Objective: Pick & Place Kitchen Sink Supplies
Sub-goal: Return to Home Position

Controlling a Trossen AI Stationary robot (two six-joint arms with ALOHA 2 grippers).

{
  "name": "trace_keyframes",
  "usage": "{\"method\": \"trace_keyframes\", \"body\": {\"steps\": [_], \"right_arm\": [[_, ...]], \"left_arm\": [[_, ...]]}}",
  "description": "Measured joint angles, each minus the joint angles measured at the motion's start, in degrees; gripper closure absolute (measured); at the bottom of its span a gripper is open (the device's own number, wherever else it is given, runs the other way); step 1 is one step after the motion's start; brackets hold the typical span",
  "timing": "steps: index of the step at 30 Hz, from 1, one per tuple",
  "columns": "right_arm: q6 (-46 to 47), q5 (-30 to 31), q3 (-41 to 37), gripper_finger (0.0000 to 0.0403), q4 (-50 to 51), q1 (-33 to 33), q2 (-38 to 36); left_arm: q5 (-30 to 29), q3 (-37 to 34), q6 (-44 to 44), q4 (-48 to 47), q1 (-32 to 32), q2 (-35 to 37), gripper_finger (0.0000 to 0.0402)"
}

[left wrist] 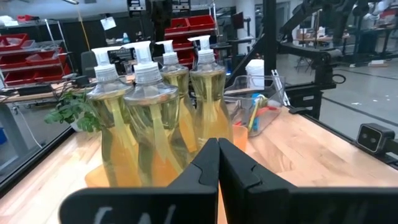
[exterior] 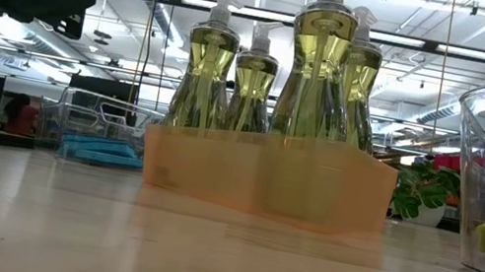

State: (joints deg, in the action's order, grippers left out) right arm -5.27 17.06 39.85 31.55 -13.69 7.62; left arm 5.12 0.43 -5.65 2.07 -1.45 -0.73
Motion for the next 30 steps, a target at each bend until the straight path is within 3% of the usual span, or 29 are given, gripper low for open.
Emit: {"method": "trace_keyframes", "body": {"steps": [30], "right_arm": [[0.0, 0.0, -0.01, 0.0382, -0.02, 0.0, 0.0]], "left_arm": [[0.05, -0.04, 0.46, 1.38, 0.0, 0.0, 0.0399]]}}
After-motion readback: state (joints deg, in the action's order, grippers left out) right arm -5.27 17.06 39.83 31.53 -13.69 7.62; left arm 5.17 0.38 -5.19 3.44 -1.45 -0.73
